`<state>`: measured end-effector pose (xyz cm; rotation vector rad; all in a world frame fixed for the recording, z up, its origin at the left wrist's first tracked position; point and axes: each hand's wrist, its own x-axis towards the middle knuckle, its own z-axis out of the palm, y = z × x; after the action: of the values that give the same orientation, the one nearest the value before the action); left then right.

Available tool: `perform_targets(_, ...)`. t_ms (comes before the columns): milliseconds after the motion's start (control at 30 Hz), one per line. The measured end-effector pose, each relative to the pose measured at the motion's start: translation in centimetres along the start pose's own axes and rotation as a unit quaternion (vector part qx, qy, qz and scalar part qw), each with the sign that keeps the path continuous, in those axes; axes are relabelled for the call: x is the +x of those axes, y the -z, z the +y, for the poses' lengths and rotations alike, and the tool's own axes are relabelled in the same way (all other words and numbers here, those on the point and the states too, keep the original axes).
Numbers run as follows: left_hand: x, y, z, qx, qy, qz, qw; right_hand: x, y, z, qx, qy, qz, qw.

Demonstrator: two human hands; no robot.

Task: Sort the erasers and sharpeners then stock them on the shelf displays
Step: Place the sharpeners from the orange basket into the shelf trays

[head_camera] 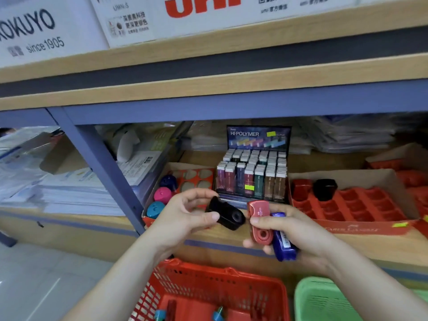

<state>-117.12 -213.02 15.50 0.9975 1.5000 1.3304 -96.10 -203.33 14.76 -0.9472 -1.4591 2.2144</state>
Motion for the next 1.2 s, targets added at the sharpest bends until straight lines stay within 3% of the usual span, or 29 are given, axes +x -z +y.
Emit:
perform_targets(133,0.3,-4.8,2.5,0.095,-0.062,0.0,0.994,-5.0,4.9,-1.9,-0.146,0.035,0.056,0.987)
perform_targets(233,1.2,-9.5,4.9,0.122,-0.105,-0.004,0.987,-8.5,9.4,-3.0,-0.241,0.073,0.138,0.958)
perform_targets(400,4.1,-16.2,5.1,0.186,-0.13,0.0,0.974,-10.4,14.7,-1.5,-0.295,0.081,0.214,0.928)
perform_targets(600,7.3,-19.8,2.2,0.409,-0.171,-0.025,0.896,-11.0,16.3,-1.0,-0.181,0.099,0.198,0.958)
perform_targets(900,8.1,-21.8,1.7,0.499,-0.237,-0.023,0.834,-11.1,16.8,-1.1,-0.036,0.087,0.22,0.971)
perform_targets(1100,8.6,-21.5,1.1,0.503,-0.222,0.014,0.835,-10.9,16.6,-0.4,0.033,0.07,0.227,0.971)
perform_targets(1200,8.6,-21.7,0.1,0.528,-0.25,0.013,0.811,-10.8,16.4,-0.2,0.058,0.078,0.228,0.969)
